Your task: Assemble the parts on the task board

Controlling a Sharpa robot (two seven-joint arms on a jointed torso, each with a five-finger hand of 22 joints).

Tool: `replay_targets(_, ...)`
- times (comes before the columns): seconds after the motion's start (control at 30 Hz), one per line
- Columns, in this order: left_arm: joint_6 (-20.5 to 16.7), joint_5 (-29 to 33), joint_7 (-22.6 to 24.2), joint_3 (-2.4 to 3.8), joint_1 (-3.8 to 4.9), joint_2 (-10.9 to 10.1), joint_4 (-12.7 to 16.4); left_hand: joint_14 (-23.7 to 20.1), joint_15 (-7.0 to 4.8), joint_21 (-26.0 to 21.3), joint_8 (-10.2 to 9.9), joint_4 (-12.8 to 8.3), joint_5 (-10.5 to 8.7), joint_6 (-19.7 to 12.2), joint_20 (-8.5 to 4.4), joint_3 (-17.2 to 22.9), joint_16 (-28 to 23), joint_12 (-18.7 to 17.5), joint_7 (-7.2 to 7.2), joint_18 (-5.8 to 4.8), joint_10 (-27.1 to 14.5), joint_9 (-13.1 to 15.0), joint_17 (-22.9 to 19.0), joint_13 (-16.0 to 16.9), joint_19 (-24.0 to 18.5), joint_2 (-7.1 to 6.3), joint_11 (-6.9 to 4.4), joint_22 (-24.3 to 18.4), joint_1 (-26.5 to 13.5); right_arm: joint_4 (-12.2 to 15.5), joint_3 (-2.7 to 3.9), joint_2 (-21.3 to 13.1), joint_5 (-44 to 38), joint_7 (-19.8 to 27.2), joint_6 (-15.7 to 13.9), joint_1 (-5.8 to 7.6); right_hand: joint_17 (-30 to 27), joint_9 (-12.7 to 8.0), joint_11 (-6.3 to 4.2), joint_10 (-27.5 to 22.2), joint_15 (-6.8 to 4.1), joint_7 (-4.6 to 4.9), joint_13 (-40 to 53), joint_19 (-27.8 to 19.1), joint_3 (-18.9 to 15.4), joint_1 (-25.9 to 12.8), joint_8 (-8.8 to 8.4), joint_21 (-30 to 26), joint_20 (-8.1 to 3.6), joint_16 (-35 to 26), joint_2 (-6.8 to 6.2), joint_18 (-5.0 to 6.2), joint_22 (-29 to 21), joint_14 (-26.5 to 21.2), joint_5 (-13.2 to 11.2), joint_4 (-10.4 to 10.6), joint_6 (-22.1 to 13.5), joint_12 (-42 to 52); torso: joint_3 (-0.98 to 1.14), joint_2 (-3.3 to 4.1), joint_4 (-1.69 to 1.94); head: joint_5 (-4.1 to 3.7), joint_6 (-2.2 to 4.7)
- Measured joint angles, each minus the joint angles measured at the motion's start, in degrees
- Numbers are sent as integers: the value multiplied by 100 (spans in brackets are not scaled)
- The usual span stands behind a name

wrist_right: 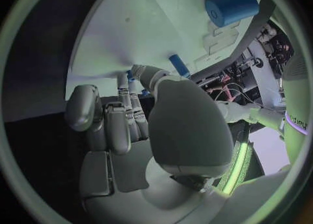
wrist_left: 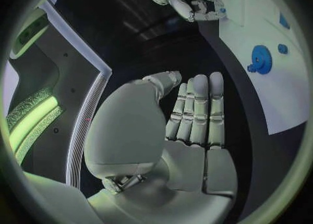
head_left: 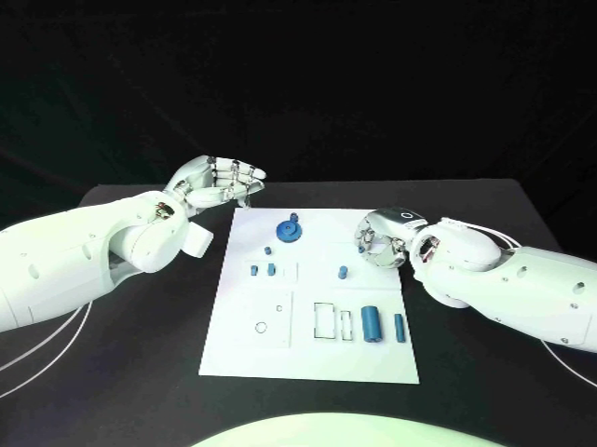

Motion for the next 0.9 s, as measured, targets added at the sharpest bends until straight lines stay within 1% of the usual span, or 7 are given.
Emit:
replay_targets(0.3,-2,9,10,0,0,-6,15,0,0,-17,11,-10,0,0,0,-9,0,0,0,-6,0,0,-3,0,0,0,0,-2,0,-71,7,78,-43,-40,-4,-13,-1,48,-68,259,-43,-67,-65,29,135,15,79,86,-30,22,120,1,-1,-2,-49,-102,170,-74,-1,-8,0,-18,-18)
replay_targets(0.47,-2,12,10,0,0,-9,23,0,0,-23,24,-17,0,0,0,-17,0,0,0,-8,0,0,-7,-1,0,0,0,-7,0,-96,10,129,-81,-94,-22,-24,-1,66,-81,329,-43,-78,-64,47,167,46,109,87,-47,22,151,1,-1,-2,-49,-132,222,-106,-1,-8,-4,-26,-26)
replay_targets(0.6,-6,13,10,0,1,-9,30,0,0,-23,24,-17,0,18,0,-16,-22,21,-18,-9,0,1,-13,-1,0,23,0,-7,23,-105,10,157,-124,-152,-30,-31,-1,87,-93,379,-84,-89,-64,50,204,19,119,87,-50,22,177,1,-1,-2,-49,-142,273,-133,-1,-9,-4,-31,-29)
replay_targets(0.67,-11,14,10,0,1,-9,35,0,0,-23,24,-33,0,21,0,-33,-22,21,-21,-9,0,1,-14,-1,0,23,0,-11,23,-106,10,167,-150,-182,-31,-35,-1,101,-102,431,-84,-120,-92,50,237,8,159,113,-50,22,190,1,-1,-2,-50,-175,304,-146,-1,-9,-3,-33,-33)
replay_targets(0.77,-27,15,10,0,1,-9,37,0,0,-23,24,-39,0,21,0,-39,-22,21,-21,-11,0,1,-20,-1,0,23,0,-14,23,-105,11,182,-197,-232,-28,-38,-2,125,-122,500,-88,-112,-96,63,293,17,170,160,-64,44,213,1,-2,-6,-58,-231,358,-187,-1,-9,-2,-35,-37)
replay_targets(0.83,-39,16,10,0,1,-14,41,0,0,-23,24,-39,0,21,0,-39,-23,21,-21,-11,-21,1,-20,-1,0,23,-21,-14,23,-94,11,187,-234,-267,-23,-41,-2,146,-122,575,-126,-134,-132,80,345,24,212,216,-80,44,220,1,-2,-2,-12,-282,408,-232,-3,-10,-2,-37,-41)
replay_targets(0.9,-48,16,10,0,1,-18,44,0,0,-23,24,-39,0,21,0,-39,-22,21,-21,-11,-21,1,-26,-1,0,23,-21,-14,23,-81,7,192,-275,-298,-25,-44,-2,176,-85,613,-126,-145,-128,94,402,16,236,250,-94,44,243,-62,-2,-2,22,-340,450,-252,-2,-12,-2,-40,-43)
